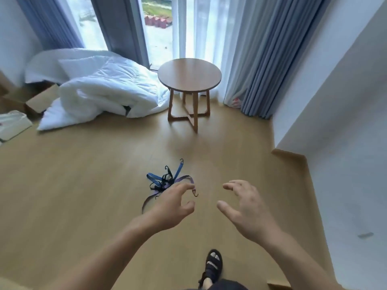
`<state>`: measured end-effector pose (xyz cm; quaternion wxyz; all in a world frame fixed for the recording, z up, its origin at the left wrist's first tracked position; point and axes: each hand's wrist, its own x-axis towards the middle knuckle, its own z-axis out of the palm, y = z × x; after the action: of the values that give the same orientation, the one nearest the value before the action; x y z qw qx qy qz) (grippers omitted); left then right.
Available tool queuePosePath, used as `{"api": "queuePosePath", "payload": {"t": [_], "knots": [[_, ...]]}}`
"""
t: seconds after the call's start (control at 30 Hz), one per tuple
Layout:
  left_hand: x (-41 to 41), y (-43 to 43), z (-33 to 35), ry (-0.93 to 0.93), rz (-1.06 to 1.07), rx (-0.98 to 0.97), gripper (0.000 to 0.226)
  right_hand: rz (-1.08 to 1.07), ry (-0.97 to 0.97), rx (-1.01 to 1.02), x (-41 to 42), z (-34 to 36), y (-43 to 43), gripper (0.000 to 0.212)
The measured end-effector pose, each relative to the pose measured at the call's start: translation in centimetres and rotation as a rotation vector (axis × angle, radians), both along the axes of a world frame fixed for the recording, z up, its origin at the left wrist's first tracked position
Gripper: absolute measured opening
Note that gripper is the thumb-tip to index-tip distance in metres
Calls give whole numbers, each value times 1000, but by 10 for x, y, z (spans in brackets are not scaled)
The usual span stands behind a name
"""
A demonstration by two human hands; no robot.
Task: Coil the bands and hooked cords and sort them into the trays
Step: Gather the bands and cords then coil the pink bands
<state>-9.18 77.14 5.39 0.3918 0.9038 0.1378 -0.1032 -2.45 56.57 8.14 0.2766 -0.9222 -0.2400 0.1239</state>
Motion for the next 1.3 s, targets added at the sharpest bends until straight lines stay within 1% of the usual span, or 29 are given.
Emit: {"api": "queuePosePath", "payload": {"t": [0.13,0.27,0.47,0.57,0.73,0.83,0.93,1.03,1.13,1.23,1.3], "knots": [[19,35,-1,52,141,13,47,102,21,22,53,-5,32,46],[31,60,-5,17,272,14,43,222,45,-13,98,-13,63,45],[45,112,-31,54,477,-80,44,343,100,-79,148,-36,132,43],[63,150,-54,90,516,-122,44,377,139,-132,170,-60,177,42],[106,222,-104,205,514,-173,45,356,258,-211,207,-116,261,44],[133,257,-154,315,510,-192,45,345,331,-304,232,-174,305,46],[156,280,-214,422,546,-222,46,341,407,-386,254,-247,336,49],[182,301,-303,493,601,-258,47,330,469,-465,285,-354,366,51],[206,315,-402,521,656,-276,47,300,534,-533,315,-473,393,55],[226,321,-500,547,686,-284,47,250,566,-565,337,-585,410,60],[235,322,-558,551,697,-288,45,217,566,-577,348,-650,418,58]]}}
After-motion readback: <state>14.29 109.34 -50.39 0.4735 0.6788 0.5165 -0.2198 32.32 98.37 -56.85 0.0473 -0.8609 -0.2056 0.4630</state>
